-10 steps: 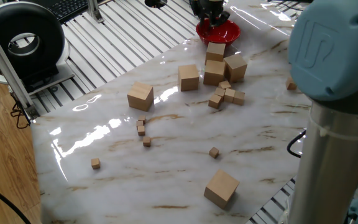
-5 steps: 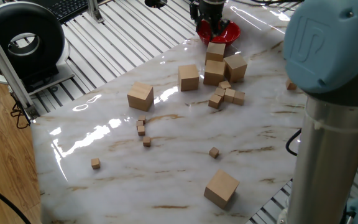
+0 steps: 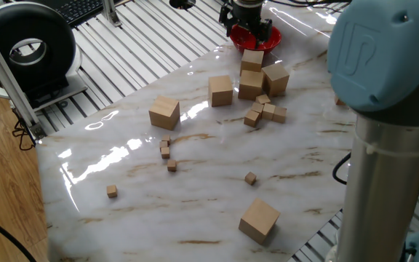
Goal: Stack the blocks in a vertical line of five
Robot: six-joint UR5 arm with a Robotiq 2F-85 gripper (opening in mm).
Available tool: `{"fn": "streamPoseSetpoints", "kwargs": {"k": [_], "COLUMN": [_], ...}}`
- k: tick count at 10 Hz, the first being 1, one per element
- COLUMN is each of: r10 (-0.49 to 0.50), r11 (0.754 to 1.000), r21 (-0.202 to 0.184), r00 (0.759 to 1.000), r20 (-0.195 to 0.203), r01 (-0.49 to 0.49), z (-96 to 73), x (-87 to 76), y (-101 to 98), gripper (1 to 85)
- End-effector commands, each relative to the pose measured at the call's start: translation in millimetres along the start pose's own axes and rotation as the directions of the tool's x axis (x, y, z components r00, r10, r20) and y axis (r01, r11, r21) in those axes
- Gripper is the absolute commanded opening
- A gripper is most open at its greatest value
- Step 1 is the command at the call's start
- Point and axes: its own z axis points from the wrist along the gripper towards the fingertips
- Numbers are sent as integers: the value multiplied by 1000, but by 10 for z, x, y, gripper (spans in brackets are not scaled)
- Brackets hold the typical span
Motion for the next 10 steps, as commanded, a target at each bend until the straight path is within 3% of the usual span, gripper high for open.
{"fn": "streamPoseSetpoints", "kwargs": {"k": [1, 3, 6, 7, 10], "r10": [-35, -65, -81, -79, -73], "r11": [999, 998, 995, 995, 997], "r21": [-24, -20, -62, -65, -28], "r00": [999, 998, 997, 997, 997], "r20": [-4, -10, -15, 1, 36], "r01": [35, 65, 80, 79, 74], "z": [84, 276, 222, 197, 285], "x": [-196, -222, -13, 2, -12], "y": [58, 143, 437, 514, 541], "gripper": [850, 850, 850, 850, 850]}}
